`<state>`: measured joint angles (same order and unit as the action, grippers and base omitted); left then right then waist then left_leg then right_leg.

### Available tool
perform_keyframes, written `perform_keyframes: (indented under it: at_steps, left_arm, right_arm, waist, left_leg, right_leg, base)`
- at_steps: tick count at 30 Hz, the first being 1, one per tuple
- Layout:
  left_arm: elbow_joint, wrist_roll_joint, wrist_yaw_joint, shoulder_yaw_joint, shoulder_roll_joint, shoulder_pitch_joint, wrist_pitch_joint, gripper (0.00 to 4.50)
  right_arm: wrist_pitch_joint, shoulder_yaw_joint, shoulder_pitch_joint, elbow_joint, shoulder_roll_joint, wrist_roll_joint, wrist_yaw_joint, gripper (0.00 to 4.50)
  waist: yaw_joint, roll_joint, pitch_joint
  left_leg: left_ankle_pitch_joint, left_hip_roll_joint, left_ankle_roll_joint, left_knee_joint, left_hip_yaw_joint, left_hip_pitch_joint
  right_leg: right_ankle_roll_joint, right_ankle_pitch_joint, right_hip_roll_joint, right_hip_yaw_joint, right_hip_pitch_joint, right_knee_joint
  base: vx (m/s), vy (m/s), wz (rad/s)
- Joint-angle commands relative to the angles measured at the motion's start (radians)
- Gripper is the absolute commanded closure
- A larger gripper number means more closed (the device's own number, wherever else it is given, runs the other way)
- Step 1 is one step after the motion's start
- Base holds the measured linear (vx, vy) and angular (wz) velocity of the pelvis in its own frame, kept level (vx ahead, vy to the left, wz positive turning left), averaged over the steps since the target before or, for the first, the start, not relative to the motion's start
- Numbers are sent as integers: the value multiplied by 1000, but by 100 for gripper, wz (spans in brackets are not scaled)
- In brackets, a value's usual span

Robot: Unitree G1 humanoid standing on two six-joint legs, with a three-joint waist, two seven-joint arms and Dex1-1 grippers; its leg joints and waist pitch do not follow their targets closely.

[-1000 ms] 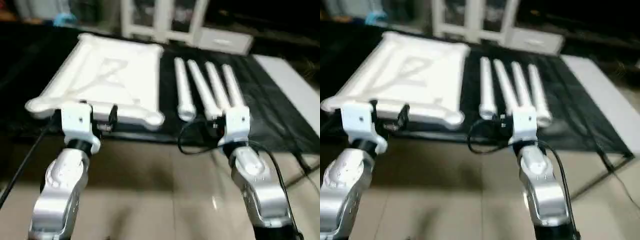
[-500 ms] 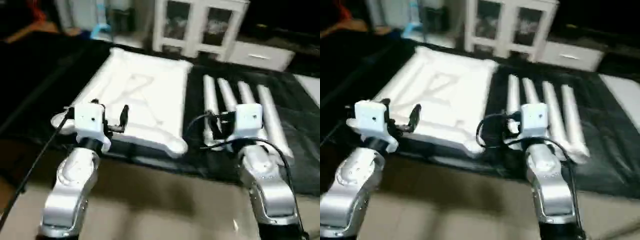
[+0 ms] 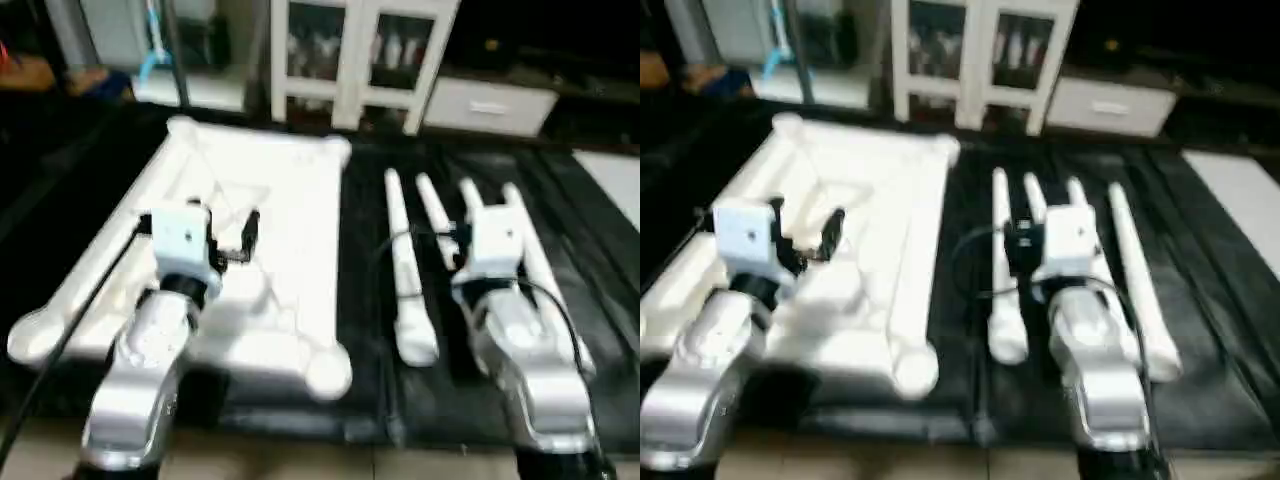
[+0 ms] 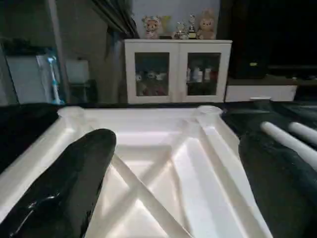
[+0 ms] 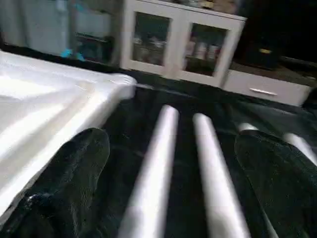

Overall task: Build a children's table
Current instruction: Move to table

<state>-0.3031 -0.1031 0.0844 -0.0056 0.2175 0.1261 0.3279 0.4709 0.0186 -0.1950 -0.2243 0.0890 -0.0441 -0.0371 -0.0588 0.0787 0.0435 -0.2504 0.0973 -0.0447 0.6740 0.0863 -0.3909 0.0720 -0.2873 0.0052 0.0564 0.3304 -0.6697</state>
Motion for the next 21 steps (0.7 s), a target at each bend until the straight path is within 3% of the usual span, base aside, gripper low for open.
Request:
perform_keyframes:
  at_steps: [1,2,3,4,5,6,7,8,10,11,13,15,18,19,21]
  left_arm:
    - [0,7,31,-3,16,-8,17,6]
    - [1,15,36,-7,22,-9,20,6]
    - [2,22,38,-10,27,-9,23,6]
    - [3,29,39,-13,32,-9,26,6]
    - [4,28,42,-14,35,-9,35,6]
    - [6,21,48,-14,33,-6,42,6]
    - [8,17,54,-14,37,-1,63,6]
    - [8,17,54,-14,37,-1,63,6]
    - [7,8,61,-13,47,6,92,6]
    - [7,-3,71,-11,55,13,114,6]
    - [9,-8,82,-10,68,22,136,6]
    - [24,0,94,-5,85,31,151,6]
    - [44,16,90,3,101,45,171,6]
    - [60,30,90,11,115,52,188,6]
    - [71,36,88,19,123,57,207,6]
  right_arm:
    - [35,19,6,-26,-4,-19,-12,0]
    - [44,20,7,-31,-3,-25,-15,0]
    - [51,21,9,-34,-2,-29,-17,0]
    - [56,21,10,-37,-1,-31,-19,0]
    - [57,22,11,-39,1,-30,-20,0]
    - [61,19,11,-43,3,-34,-23,0]
    - [75,13,9,-52,8,-44,-30,0]
    - [75,13,9,-52,8,-44,-30,0]
    - [93,9,3,-60,12,-45,-49,0]
    - [108,13,-2,-68,20,-50,-68,0]
    - [128,23,-9,-77,35,-53,-88,0]
    - [155,38,-19,-82,51,-53,-98,0]
    - [176,49,-35,-74,59,-53,-105,0]
    - [191,52,-52,-54,52,-46,-90,0]
    - [202,47,-67,-28,40,-39,-75,0]
  waist:
    - [-13,-49,-51]
    - [27,-72,-64]
    - [34,-79,-86]
    - [43,-62,-83]
    - [38,-52,-75]
    - [25,-30,-65]
    - [19,-31,-51]
    - [26,-37,-46]
    - [39,-49,-43]
    - [50,-49,-33]
    - [65,-52,-21]
    - [68,-53,-21]
    - [72,-68,-22]
    - [74,-65,-21]
    - [74,-63,-16]
  left_leg:
    - [508,47,64,-105,-14,-5]
    - [686,176,249,-101,-81,29]
    - [1047,288,416,-65,-177,134]
    - [1169,232,387,-57,-165,117]
    - [1072,167,334,-74,-125,71]
    - [687,67,228,-81,-45,10]
    - [234,60,111,-116,-13,-12]
    - [-68,79,-3,-145,-10,-3]
    - [-231,88,-77,-164,-8,2]
    - [-389,94,-124,-171,-8,8]
    - [-621,92,-162,-167,-14,34]
    - [-666,90,-160,-166,-17,37]
    - [-713,95,-163,-182,-21,33]
    - [-738,98,-165,-197,-21,21]
    - [-787,98,-170,-214,-9,18]
  right_leg:
    - [73,605,-88,-6,-49,69]
    - [-62,507,-55,15,-3,-34]
    - [-137,269,-150,-74,88,-44]
    - [-169,294,-171,-109,93,-16]
    - [-168,336,-147,-102,64,17]
    - [-122,343,-126,-78,27,76]
    - [-57,144,-146,-61,-3,105]
    - [3,-59,-137,-55,-7,107]
    - [29,-162,-117,-47,3,109]
    - [20,-259,-112,-47,21,118]
    - [-19,-448,-118,-43,49,149]
    - [-36,-500,-122,-40,50,159]
    - [-34,-444,-116,-20,39,154]
    - [-32,-410,-112,-15,29,138]
    - [-31,-441,-103,-3,30,129]
  base:
    - [217,13,-2]
    - [181,39,-12]
    - [62,107,-19]
    - [62,107,-19]
    - [-63,215,-12]
    - [-115,185,-13]
    - [-115,185,-13]
    - [-101,70,-18]
    - [-89,31,-19]
    - [-91,34,-15]
    - [-101,28,-10]
    - [-95,29,-11]
    - [-77,28,-13]
    - [-61,26,-14]
    - [-81,11,-8]
